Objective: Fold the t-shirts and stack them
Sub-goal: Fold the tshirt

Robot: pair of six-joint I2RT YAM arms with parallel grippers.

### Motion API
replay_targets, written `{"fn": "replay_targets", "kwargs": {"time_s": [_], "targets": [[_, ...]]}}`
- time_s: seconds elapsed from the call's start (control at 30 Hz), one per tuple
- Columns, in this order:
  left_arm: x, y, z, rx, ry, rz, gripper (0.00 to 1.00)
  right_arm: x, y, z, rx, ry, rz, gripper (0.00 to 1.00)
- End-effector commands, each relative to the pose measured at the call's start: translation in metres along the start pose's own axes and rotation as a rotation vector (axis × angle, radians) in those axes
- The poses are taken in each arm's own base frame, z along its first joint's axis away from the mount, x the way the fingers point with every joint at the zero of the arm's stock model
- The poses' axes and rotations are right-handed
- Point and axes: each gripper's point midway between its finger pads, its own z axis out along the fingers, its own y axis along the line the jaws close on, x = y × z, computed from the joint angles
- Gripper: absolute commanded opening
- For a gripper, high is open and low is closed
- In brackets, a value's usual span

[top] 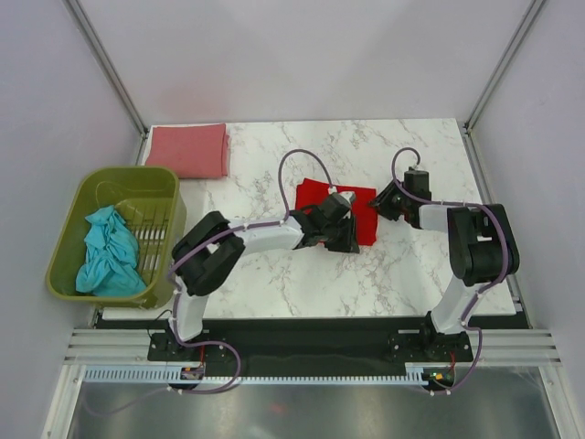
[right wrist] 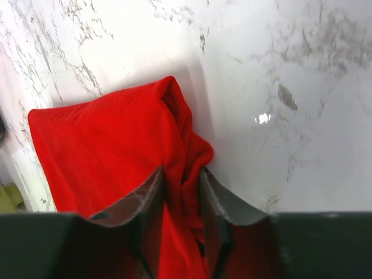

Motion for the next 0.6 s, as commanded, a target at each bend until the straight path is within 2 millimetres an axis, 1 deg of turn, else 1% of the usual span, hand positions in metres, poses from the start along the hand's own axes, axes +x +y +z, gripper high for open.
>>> {"fn": "replay_targets", "kwargs": {"time_s": [0.0, 0.03, 0.07, 0.1, 0.13, 0.17, 0.2, 0.23, 0.27, 0.3, 0.33, 0.37, 0.4, 0.43, 0.47, 0.57], "targets": [[-0.029, -0.011, -0.059, -0.034, -0.147, 0.073, 0.37, 0.037, -0.005, -0.004, 0.001, 0.048, 0.067, 0.35], [-0.034, -0.015, -0.074, -0.029, -0.179, 0.083, 0.38, 0.039, -0.006, -0.005, 0.007, 0.039, 0.092, 0.33], [-0.027, -0.010, -0.077, -0.045, -0.173, 0.096, 0.38, 0.047, -0.007, -0.008, 0.004, 0.039, 0.099, 0.33], [-0.031, -0.004, -0.081, -0.085, -0.207, 0.106, 0.39, 0.049, -0.006, -0.010, 0.001, 0.031, 0.114, 0.32], [-0.026, -0.006, -0.084, -0.097, -0.213, 0.122, 0.40, 0.052, -0.004, -0.012, -0.003, 0.020, 0.144, 0.32], [-0.021, -0.001, -0.086, -0.124, -0.219, 0.140, 0.40, 0.059, 0.000, -0.017, -0.017, 0.009, 0.149, 0.32], [-0.022, 0.004, -0.087, -0.169, -0.246, 0.151, 0.42, 0.063, 0.002, -0.020, -0.020, 0.003, 0.157, 0.32], [-0.015, 0.001, -0.086, -0.179, -0.248, 0.170, 0.43, 0.066, 0.005, -0.023, -0.026, -0.006, 0.160, 0.33], [-0.011, 0.004, -0.084, -0.197, -0.248, 0.181, 0.44, 0.072, 0.009, -0.028, -0.029, -0.022, 0.174, 0.33], [-0.011, 0.008, -0.083, -0.235, -0.271, 0.193, 0.47, 0.074, 0.011, -0.029, -0.033, -0.028, 0.177, 0.34], [-0.003, 0.005, -0.081, -0.247, -0.270, 0.223, 0.48, 0.076, 0.009, -0.031, -0.023, -0.039, 0.190, 0.34], [0.000, 0.008, -0.077, -0.270, -0.270, 0.237, 0.48, 0.079, 0.014, -0.034, -0.035, -0.042, 0.183, 0.35], [0.000, 0.012, -0.075, -0.301, -0.286, 0.250, 0.50, 0.079, 0.014, -0.035, -0.031, -0.046, 0.181, 0.36], [0.007, 0.011, -0.071, -0.309, -0.279, 0.266, 0.50, 0.079, 0.014, -0.037, -0.027, -0.050, 0.180, 0.37], [0.007, 0.012, -0.069, -0.323, -0.284, 0.273, 0.50, 0.081, 0.015, -0.038, -0.025, -0.051, 0.175, 0.39], [0.019, 0.017, -0.059, -0.351, -0.267, 0.285, 0.51, 0.085, 0.010, -0.040, -0.016, -0.043, 0.173, 0.40]]}}
